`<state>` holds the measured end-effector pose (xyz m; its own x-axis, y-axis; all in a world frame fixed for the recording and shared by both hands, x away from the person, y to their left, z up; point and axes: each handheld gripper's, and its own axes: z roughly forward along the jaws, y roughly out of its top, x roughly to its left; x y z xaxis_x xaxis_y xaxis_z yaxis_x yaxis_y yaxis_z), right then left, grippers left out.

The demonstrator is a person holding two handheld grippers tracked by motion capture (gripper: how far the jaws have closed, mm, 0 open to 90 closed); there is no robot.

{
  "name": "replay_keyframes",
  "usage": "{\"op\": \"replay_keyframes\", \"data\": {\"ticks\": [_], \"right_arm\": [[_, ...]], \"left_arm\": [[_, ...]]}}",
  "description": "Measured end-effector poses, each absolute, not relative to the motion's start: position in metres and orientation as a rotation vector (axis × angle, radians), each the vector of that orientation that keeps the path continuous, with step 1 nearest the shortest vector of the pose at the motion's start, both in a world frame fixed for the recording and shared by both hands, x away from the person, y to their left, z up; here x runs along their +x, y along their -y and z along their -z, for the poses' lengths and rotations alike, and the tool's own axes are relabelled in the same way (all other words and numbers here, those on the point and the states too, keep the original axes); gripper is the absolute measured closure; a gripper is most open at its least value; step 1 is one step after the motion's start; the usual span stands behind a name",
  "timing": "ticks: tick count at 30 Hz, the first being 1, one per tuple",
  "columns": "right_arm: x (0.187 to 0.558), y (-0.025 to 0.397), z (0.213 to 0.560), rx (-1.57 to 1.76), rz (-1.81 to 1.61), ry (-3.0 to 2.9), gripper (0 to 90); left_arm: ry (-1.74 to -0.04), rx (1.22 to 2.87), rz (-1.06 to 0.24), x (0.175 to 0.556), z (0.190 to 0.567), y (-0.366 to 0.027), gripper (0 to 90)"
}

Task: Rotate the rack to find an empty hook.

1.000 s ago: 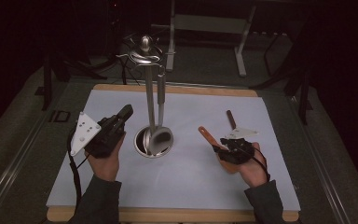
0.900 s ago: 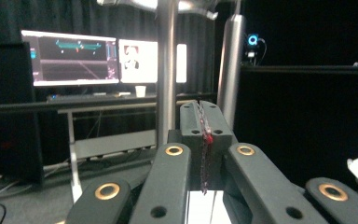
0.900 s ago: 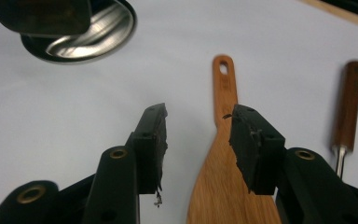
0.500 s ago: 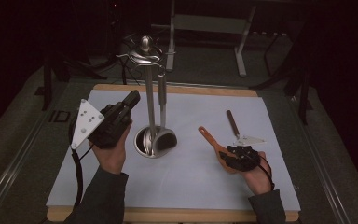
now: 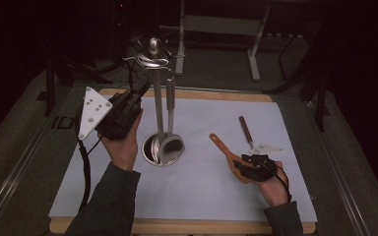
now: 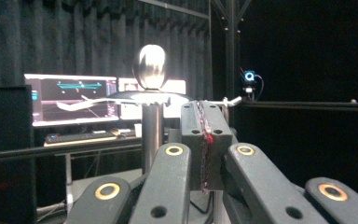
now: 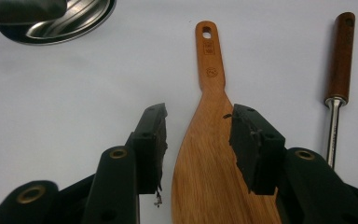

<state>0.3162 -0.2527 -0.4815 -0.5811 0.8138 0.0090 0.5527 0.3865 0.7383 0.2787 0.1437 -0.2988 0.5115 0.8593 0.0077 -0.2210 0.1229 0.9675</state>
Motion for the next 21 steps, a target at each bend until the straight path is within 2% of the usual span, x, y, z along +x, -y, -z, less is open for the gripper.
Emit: {"op": "replay_keyframes", "data": {"ticks": [21], "right_arm": [[0.3164, 0.2575, 0.4832, 1.206, -1.024, -2.286, 55.9]], "left_arm": [[-0.68, 1.19, -0.919, 0.2893, 0.2917, -0.142, 90.0]]}}
